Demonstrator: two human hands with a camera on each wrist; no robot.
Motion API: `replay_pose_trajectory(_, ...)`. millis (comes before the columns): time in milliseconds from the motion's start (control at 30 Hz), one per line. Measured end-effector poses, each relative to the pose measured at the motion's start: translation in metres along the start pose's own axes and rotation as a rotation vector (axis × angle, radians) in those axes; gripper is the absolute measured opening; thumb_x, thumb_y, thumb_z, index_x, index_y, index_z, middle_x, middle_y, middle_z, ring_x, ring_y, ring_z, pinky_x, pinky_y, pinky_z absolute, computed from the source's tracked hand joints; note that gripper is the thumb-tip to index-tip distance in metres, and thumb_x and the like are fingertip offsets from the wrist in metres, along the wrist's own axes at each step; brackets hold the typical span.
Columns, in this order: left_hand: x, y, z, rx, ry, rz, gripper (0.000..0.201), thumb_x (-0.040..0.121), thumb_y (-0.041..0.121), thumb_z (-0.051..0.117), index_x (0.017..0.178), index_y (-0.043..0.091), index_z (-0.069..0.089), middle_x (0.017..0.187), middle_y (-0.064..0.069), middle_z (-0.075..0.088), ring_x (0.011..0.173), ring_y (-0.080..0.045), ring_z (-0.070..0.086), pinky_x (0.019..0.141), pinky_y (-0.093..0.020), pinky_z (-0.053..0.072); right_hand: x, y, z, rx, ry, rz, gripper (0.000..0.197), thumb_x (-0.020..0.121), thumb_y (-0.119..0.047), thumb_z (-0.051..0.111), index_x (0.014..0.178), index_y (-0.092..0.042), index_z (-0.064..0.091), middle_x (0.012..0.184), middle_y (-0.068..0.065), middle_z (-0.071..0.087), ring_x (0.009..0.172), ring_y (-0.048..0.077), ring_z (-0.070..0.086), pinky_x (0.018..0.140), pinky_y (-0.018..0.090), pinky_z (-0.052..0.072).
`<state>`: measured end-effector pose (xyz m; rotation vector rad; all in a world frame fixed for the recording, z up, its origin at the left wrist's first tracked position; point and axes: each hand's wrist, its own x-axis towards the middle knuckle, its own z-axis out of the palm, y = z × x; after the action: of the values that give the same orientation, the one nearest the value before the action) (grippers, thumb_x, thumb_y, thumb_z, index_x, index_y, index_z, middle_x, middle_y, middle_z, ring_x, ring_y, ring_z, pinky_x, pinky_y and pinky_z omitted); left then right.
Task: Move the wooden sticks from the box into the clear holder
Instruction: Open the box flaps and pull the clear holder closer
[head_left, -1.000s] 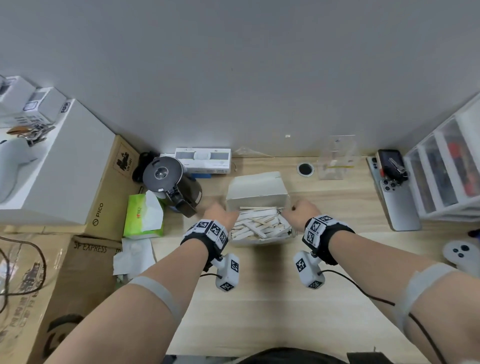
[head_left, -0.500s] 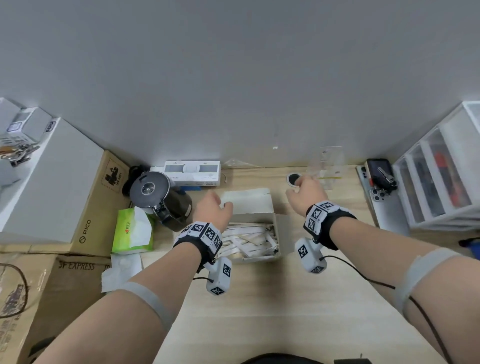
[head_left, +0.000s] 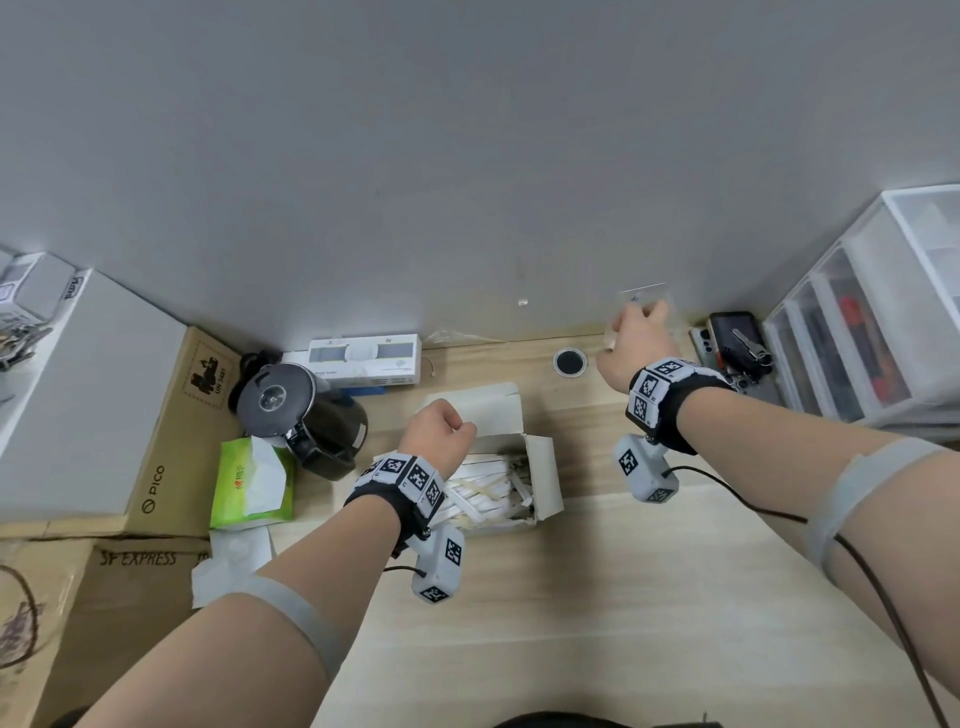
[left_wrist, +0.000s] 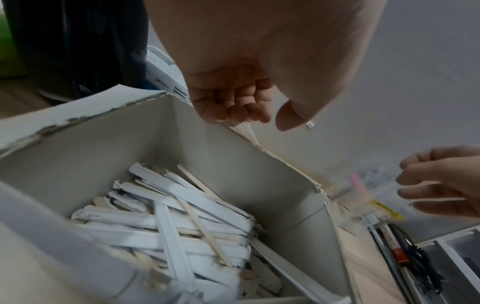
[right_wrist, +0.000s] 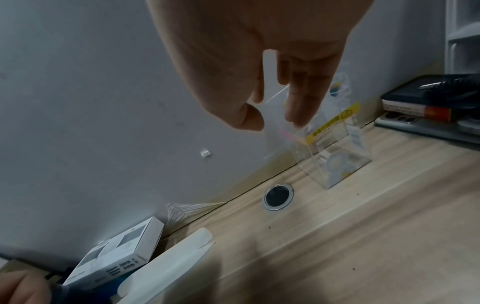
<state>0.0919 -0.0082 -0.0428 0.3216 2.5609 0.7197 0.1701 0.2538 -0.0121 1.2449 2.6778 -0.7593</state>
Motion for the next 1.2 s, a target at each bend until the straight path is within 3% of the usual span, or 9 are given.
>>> replay_pose_trajectory(133,-0.003,-0.002,-0.002,0.021,0.001,0.009,0.009,0.086,0.024,0.061,0.085,0.015,0.058,0.077,-0.001,0.061,0.071,-0.02,0.057,0.065,-0.032,0.047,0.0,0.007,-0.004,-0.117,-0.192,0.005,0.038,0.089,-0.021,0.06,0.124,-0.008,0.055,0.133,0.014,0.043,0.084,0.029,0.054,0.073,0.033,0.046)
replay_pose_trajectory(300,-0.01,-0.004,0.001,0.064,-0.034,0.0,0.009,0.087,0.026,0.06,0.085,0.018,0.059,0.076,0.002,0.061,0.076,-0.021,0.061,0.07,-0.033,0.051,-0.016,0.008,-0.011,-0.28,-0.238,-0.066,0.006,0.085,-0.006,0.052,0.086,-0.008,0.058,0.084,0.01,0.063,0.06,0.02,0.051,0.05,0.024,0.04)
replay_pose_trajectory(400,-0.015,0.001,0.003,0.085,-0.067,0.02,0.01,0.087,0.026,0.06,0.087,0.016,0.061,0.079,0.003,0.06,0.076,-0.02,0.059,0.063,-0.029,0.048,-0.032,0.009,-0.015,-0.34,-0.277,-0.094,0.016,0.085,-0.003,0.051,0.075,-0.016,0.05,0.073,0.004,0.055,0.067,0.025,0.057,0.059,0.028,0.048)
replay_pose_trajectory(533,-0.026,0.018,0.009,0.073,-0.168,0.081,0.007,0.088,0.021,0.06,0.084,0.018,0.056,0.08,0.003,0.058,0.076,-0.019,0.056,0.063,-0.028,0.044,-0.056,0.012,-0.006,-0.437,-0.349,-0.119,0.017,0.088,-0.006,0.054,0.094,-0.01,0.07,0.08,0.006,0.069,0.068,0.025,0.065,0.069,0.032,0.058)
replay_pose_trajectory(733,-0.041,0.031,0.02,0.154,-0.332,0.108,0.023,0.088,0.026,0.062,0.071,0.024,0.047,0.07,0.004,0.053,0.065,-0.017,0.051,0.06,-0.027,0.042,-0.091,0.015,0.012,-0.511,-0.54,-0.192,0.031,0.085,-0.007,0.057,0.111,-0.002,0.071,0.113,0.015,0.071,0.084,0.029,0.07,0.074,0.031,0.056)
replay_pose_trajectory(833,-0.047,0.026,0.016,0.152,-0.35,0.094,0.023,0.087,0.025,0.061,0.069,0.023,0.047,0.067,0.003,0.052,0.062,-0.018,0.05,0.06,-0.026,0.041,-0.099,0.019,0.021,-0.523,-0.546,-0.209,0.028,0.084,-0.008,0.056,0.105,0.0,0.072,0.11,0.016,0.072,0.067,0.02,0.049,0.063,0.027,0.044)
replay_pose_trajectory(967,-0.056,0.008,0.001,0.163,-0.341,0.054,0.017,0.086,0.024,0.062,0.074,0.02,0.051,0.072,-0.001,0.059,0.07,-0.022,0.057,0.066,-0.03,0.047,-0.106,0.013,0.017,-0.563,-0.558,-0.235,0.024,0.086,-0.014,0.059,0.101,-0.001,0.073,0.102,0.013,0.075,0.059,0.016,0.045,0.064,0.029,0.055)
replay_pose_trajectory(1067,-0.059,-0.005,-0.012,0.211,-0.32,0.022,0.017,0.087,0.022,0.062,0.075,0.015,0.052,0.069,-0.003,0.057,0.068,-0.022,0.055,0.061,-0.028,0.044,-0.11,-0.001,0.001,-0.592,-0.553,-0.27,0.013,0.086,-0.019,0.061,0.075,-0.014,0.058,0.068,0.009,0.071,0.045,0.015,0.04,0.052,0.021,0.039)
replay_pose_trajectory(1200,-0.061,-0.02,-0.031,0.214,-0.318,-0.042,0.021,0.089,0.022,0.059,0.073,0.013,0.049,0.066,-0.006,0.052,0.061,-0.024,0.05,0.061,-0.029,0.041,-0.107,-0.038,-0.013,-0.579,-0.435,-0.331,0.023,0.087,-0.014,0.055,0.064,-0.01,0.053,0.07,0.013,0.07,0.044,0.019,0.046,0.049,0.022,0.04)
